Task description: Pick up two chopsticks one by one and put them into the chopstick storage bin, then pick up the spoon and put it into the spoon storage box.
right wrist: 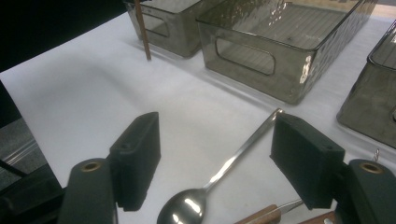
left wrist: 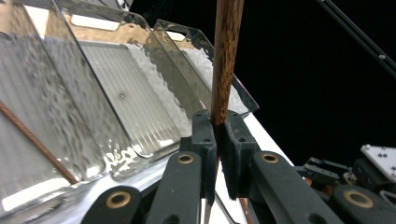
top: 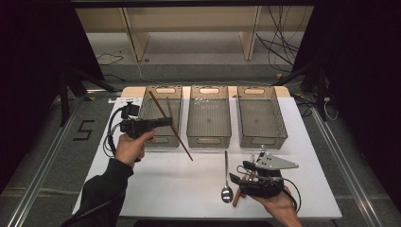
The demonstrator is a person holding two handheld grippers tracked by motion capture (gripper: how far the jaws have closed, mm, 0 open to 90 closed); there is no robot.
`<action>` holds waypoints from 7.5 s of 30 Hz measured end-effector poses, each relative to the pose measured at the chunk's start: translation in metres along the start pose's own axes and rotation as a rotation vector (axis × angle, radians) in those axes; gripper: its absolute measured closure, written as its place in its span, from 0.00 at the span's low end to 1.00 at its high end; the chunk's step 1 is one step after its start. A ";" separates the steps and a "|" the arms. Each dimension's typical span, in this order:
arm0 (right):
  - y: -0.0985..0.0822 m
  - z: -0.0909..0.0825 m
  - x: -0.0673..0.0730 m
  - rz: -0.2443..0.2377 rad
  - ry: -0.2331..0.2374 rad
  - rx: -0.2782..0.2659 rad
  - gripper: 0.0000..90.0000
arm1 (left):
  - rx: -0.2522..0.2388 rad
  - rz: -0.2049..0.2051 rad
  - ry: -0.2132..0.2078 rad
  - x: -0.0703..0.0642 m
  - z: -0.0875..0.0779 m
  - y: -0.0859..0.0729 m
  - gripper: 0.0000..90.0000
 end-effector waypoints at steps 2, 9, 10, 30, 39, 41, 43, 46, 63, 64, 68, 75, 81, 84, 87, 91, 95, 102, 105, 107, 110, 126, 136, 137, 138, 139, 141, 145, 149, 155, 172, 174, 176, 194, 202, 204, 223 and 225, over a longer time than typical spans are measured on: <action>0.000 -0.002 0.001 0.000 0.014 -0.017 0.33 | -0.005 -0.004 0.016 0.004 -0.003 0.010 0.94; -0.003 -0.009 0.000 0.000 0.005 -0.036 0.31 | -0.036 -0.032 0.057 0.019 -0.012 0.040 0.94; -0.004 -0.010 0.000 0.002 0.003 -0.037 0.31 | -0.040 -0.036 0.065 0.021 -0.013 0.045 0.94; -0.009 -0.011 -0.001 -0.001 -0.011 -0.037 0.28 | -0.054 -0.101 0.264 0.075 0.000 0.086 0.94; -0.008 -0.012 -0.001 -0.015 -0.024 -0.037 0.27 | 0.006 -0.095 0.330 0.088 0.023 0.078 0.93; -0.008 -0.013 -0.001 -0.018 -0.025 -0.043 0.27 | 0.014 -0.094 0.343 0.090 0.026 0.076 0.93; -0.007 -0.013 -0.001 -0.019 -0.025 -0.047 0.27 | 0.019 -0.102 0.340 0.092 0.028 0.074 0.93; -0.008 -0.013 -0.001 -0.023 -0.023 -0.044 0.27 | 0.031 -0.108 0.343 0.093 0.033 0.071 0.93; -0.008 -0.012 0.000 -0.028 -0.024 -0.041 0.27 | 0.099 -0.135 0.372 0.103 0.047 0.059 0.93; -0.008 -0.012 0.000 -0.028 -0.024 -0.040 0.27 | 0.106 -0.139 0.373 0.104 0.047 0.058 0.93; -0.008 -0.012 -0.001 -0.028 -0.025 -0.041 0.27 | 0.117 -0.150 0.376 0.105 0.050 0.055 0.93; -0.008 -0.012 0.000 -0.028 -0.023 -0.039 0.27 | 0.085 -0.184 0.391 0.108 0.049 0.056 0.72; -0.008 -0.013 -0.001 -0.027 -0.026 -0.041 0.27 | 0.043 -0.185 0.453 0.109 0.040 0.061 0.39; -0.008 -0.013 -0.001 -0.028 -0.026 -0.040 0.27 | 0.040 -0.178 0.466 0.107 0.037 0.061 0.32; -0.008 -0.012 -0.001 -0.029 -0.027 -0.039 0.27 | 0.025 -0.167 0.446 0.101 0.033 0.061 0.28; -0.008 -0.013 -0.002 -0.027 -0.033 -0.035 0.27 | 0.003 -0.121 0.397 0.088 0.028 0.058 0.24; -0.009 -0.012 -0.004 -0.023 -0.040 -0.026 0.27 | 0.007 -0.070 0.352 0.073 0.025 0.050 0.22; -0.012 -0.011 -0.008 -0.004 -0.058 0.000 0.27 | -0.011 0.008 0.277 0.048 0.012 0.030 0.19; -0.014 -0.011 -0.010 0.014 -0.065 0.012 0.27 | -0.015 0.048 0.259 0.040 0.005 0.019 0.19; -0.016 -0.011 -0.012 0.025 -0.074 0.023 0.27 | -0.025 0.070 0.240 0.035 0.001 0.011 0.19; -0.017 -0.010 -0.014 0.035 -0.083 0.036 0.27 | -0.043 0.083 0.218 0.030 -0.006 -0.001 0.19; -0.023 0.003 -0.012 0.076 -0.097 0.142 0.28 | -0.038 0.192 0.218 0.023 -0.017 -0.055 0.18; -0.018 0.019 -0.004 0.069 -0.084 0.204 0.30 | -0.058 0.200 0.215 0.029 -0.030 -0.085 0.18; -0.018 0.021 -0.003 0.064 -0.080 0.210 0.30 | -0.058 0.210 0.220 0.031 -0.031 -0.088 0.18; -0.018 0.024 -0.002 0.062 -0.078 0.217 0.30 | -0.060 0.212 0.222 0.031 -0.032 -0.091 0.18; -0.019 0.026 -0.001 0.059 -0.076 0.223 0.30 | -0.061 0.215 0.220 0.032 -0.033 -0.094 0.18; -0.018 0.029 0.001 0.061 -0.072 0.227 0.31 | -0.064 0.213 0.213 0.033 -0.035 -0.100 0.18; -0.017 0.032 0.001 0.047 -0.074 0.233 0.31 | -0.072 0.229 0.212 0.034 -0.039 -0.109 0.18; -0.017 0.034 0.000 0.044 -0.076 0.232 0.31 | -0.094 0.248 0.204 0.032 -0.043 -0.114 0.18; -0.017 0.034 -0.003 0.041 -0.079 0.230 0.32 | -0.119 0.271 0.195 0.030 -0.048 -0.119 0.18; -0.022 0.052 -0.030 0.003 -0.099 0.294 0.94 | -0.131 0.331 0.229 0.037 -0.049 -0.128 0.17; -0.024 0.057 -0.031 -0.004 -0.117 0.320 0.98 | -0.143 0.333 0.224 0.037 -0.050 -0.129 0.18; -0.027 0.062 -0.031 -0.012 -0.124 0.346 1.00 | -0.139 0.346 0.233 0.039 -0.049 -0.130 0.18; -0.038 0.086 -0.031 -0.021 -0.140 0.422 1.00 | -0.137 0.349 0.240 0.043 -0.044 -0.134 0.18; -0.037 0.091 -0.024 -0.026 -0.124 0.408 1.00 | -0.127 0.350 0.245 0.045 -0.043 -0.135 0.18; -0.036 0.092 -0.022 -0.012 -0.113 0.405 1.00 | -0.126 0.352 0.245 0.045 -0.042 -0.135 0.18; -0.025 0.112 0.013 -0.036 0.032 0.382 1.00 | -0.125 0.354 0.248 0.046 -0.042 -0.135 0.18; -0.025 0.114 0.020 -0.038 0.066 0.377 1.00 | -0.123 0.355 0.249 0.046 -0.042 -0.135 0.18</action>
Point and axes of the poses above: each handheld gripper's, and its own axes: z roughly forward along the jaws, y roughly out of its top, x roughly to its left, the point moved 8 cm from there along z, roughly forward along the jaws, and after that the axes turned 10 degrees about -z, right-handed, at the moved point
